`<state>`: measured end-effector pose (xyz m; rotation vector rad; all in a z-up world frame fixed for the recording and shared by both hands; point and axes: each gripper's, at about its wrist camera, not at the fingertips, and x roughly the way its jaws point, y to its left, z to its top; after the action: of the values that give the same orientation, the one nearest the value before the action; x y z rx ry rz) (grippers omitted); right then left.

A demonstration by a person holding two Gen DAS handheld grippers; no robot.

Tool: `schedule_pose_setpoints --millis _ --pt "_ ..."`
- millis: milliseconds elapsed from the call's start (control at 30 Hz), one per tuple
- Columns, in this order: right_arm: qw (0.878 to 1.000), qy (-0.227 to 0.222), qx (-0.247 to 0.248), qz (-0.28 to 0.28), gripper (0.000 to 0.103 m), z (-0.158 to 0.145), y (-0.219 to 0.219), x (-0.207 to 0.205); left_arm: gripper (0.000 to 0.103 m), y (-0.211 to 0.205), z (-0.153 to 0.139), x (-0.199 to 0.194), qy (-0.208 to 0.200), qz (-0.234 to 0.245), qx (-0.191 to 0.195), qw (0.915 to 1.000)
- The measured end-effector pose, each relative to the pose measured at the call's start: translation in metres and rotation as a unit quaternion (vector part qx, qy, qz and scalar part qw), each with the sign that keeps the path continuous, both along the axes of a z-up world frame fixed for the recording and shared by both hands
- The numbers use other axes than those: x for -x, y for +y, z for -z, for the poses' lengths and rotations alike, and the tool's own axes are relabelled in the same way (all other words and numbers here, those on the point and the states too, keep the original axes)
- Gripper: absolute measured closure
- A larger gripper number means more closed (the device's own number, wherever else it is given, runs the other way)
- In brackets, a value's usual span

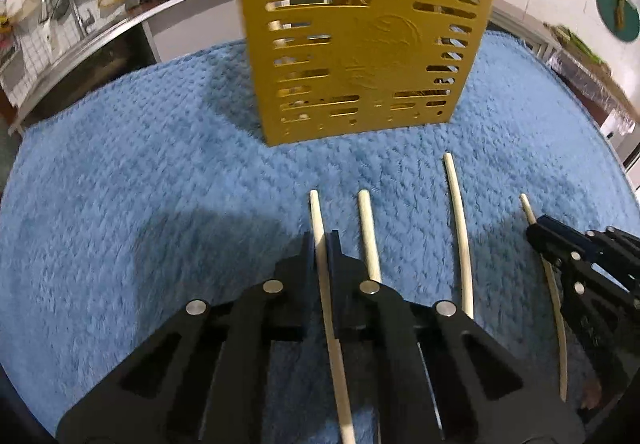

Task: Organize utensils
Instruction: 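Grasp a chopstick with the left tool while the right tool grasps another chopstick, then lift both chopsticks upright and lower them into the yellow holder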

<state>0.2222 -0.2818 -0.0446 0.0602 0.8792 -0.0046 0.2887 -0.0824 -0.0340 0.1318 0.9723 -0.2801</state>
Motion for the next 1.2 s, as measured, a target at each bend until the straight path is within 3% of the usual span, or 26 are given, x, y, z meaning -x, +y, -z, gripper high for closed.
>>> schedule_pose_setpoints --millis 100,400,533,733,933,1200 --pt "1.000 0.001 -0.006 -0.005 0.094 -0.002 -0.002 0.000 0.098 0.011 -0.002 0.005 0.008 -0.012 0.011 0.9998" --pt "0.999 0.030 -0.011 -0.005 0.094 -0.001 -0.001 -0.010 0.098 0.013 0.001 0.002 0.026 -0.017 -0.010 0.9995" --pt "1.000 0.017 -0.017 -0.005 0.096 -0.005 -0.003 -0.007 0.098 0.015 -0.001 0.003 0.022 -0.019 0.003 0.9996" --pt "0.998 -0.042 -0.042 0.002 0.097 -0.030 -0.013 0.003 0.099 0.021 -0.026 0.015 -0.031 -0.015 0.042 0.9985" --pt "0.993 -0.095 -0.074 -0.006 0.097 -0.056 -0.018 0.013 0.099 0.026 -0.066 0.026 -0.094 -0.008 0.088 0.9916" --pt "0.983 -0.146 -0.114 -0.015 0.097 -0.087 -0.027 0.017 0.099 0.025 -0.097 0.028 -0.135 0.008 0.109 0.9848"
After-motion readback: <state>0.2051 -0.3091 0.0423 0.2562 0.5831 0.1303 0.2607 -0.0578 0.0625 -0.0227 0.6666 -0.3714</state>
